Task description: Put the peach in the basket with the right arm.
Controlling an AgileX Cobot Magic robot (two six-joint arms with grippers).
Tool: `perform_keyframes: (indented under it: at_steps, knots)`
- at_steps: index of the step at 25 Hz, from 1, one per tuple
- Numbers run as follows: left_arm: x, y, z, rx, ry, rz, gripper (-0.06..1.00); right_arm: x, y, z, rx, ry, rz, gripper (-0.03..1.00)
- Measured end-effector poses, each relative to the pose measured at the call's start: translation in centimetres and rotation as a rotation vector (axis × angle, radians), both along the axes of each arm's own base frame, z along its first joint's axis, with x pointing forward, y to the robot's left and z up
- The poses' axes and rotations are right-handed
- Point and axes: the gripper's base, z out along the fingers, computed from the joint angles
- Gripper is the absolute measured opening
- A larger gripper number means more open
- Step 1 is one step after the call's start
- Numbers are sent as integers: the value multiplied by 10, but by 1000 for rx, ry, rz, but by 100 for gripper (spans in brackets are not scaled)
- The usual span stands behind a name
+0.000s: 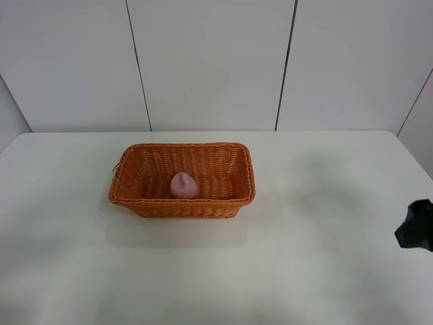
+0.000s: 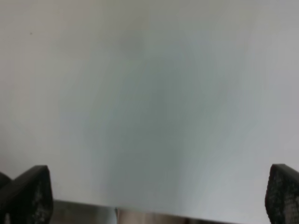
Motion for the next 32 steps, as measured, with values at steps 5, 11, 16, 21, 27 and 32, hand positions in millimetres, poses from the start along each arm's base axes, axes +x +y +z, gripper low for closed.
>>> perform_keyframes:
  at_steps: [5, 11, 16, 21, 27, 32]
  knots:
    - [0, 0, 0, 0, 0, 0, 99, -56, -4, -8, 21, -260, -1, 70]
    - [0, 0, 0, 0, 0, 0, 99, -101, -9, -3, 31, -526, -2, 70]
    - [0, 0, 0, 0, 0, 0, 99, -125, -11, -1, 38, -680, -3, 70]
    - [0, 0, 0, 0, 0, 0, 99, -133, -12, -1, 42, -733, -4, 70]
    - [0, 0, 0, 0, 0, 0, 99, -133, -12, -1, 42, -733, -4, 70]
    - [0, 0, 0, 0, 0, 0, 99, -133, -12, -1, 42, -733, -4, 70]
